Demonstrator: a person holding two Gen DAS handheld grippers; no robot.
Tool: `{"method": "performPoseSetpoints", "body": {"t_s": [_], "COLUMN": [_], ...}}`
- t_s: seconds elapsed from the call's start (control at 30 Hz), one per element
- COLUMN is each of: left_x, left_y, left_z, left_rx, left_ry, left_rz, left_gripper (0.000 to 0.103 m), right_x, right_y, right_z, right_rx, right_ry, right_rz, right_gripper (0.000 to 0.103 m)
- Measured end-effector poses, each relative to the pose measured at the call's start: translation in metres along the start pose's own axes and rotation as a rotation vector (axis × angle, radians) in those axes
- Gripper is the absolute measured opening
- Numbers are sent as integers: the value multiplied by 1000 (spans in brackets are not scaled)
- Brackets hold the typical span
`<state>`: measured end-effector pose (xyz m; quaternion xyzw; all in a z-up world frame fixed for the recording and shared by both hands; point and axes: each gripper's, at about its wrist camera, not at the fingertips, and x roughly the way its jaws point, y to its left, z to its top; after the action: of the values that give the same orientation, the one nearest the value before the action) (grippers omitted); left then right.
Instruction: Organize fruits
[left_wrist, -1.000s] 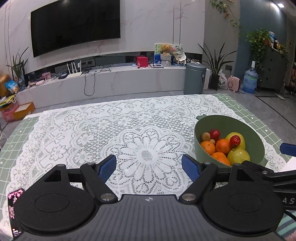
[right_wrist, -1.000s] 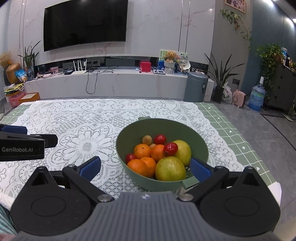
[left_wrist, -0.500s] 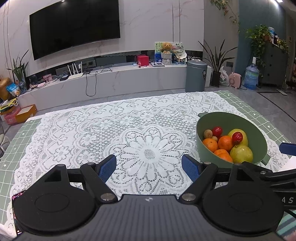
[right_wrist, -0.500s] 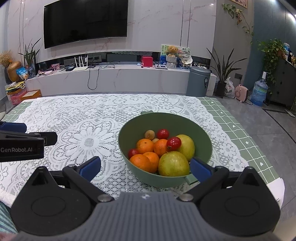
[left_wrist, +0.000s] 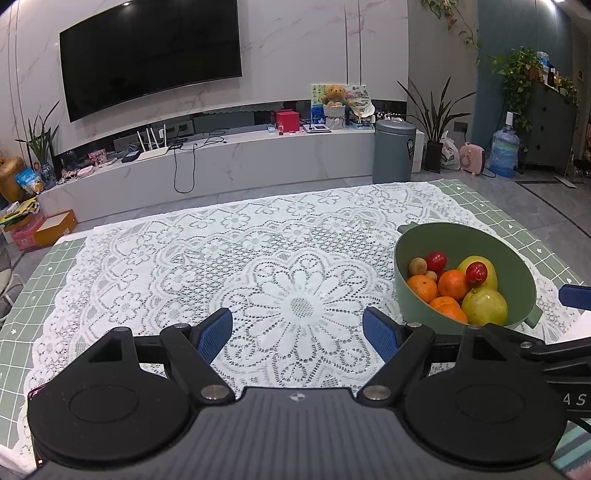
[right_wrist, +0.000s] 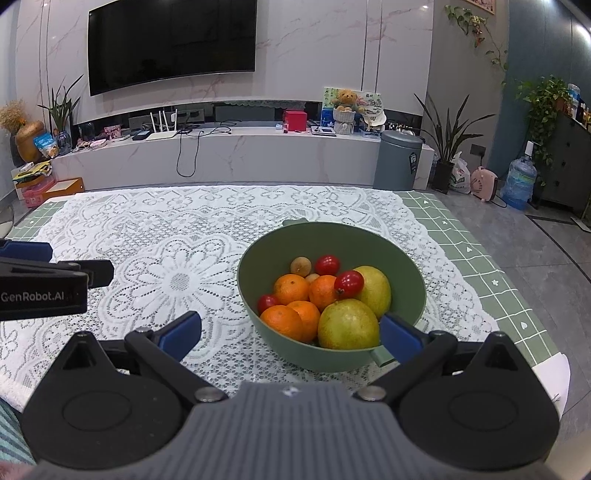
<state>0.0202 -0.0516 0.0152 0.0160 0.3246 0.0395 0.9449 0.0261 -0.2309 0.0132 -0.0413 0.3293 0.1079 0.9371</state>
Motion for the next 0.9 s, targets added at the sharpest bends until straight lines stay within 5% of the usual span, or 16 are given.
{"method": "performPoseSetpoints", "body": {"t_s": [0.9], "left_x": [1], "left_y": [3], "left_z": [0], "left_rx": [-4], "left_ry": [12], "left_rz": [13], "left_gripper": [94], "right_x": [1], "right_y": [-2], "right_z": [-2], "right_rx": [12], "right_ry": [8], "right_rz": [12], "right_gripper": [99]}}
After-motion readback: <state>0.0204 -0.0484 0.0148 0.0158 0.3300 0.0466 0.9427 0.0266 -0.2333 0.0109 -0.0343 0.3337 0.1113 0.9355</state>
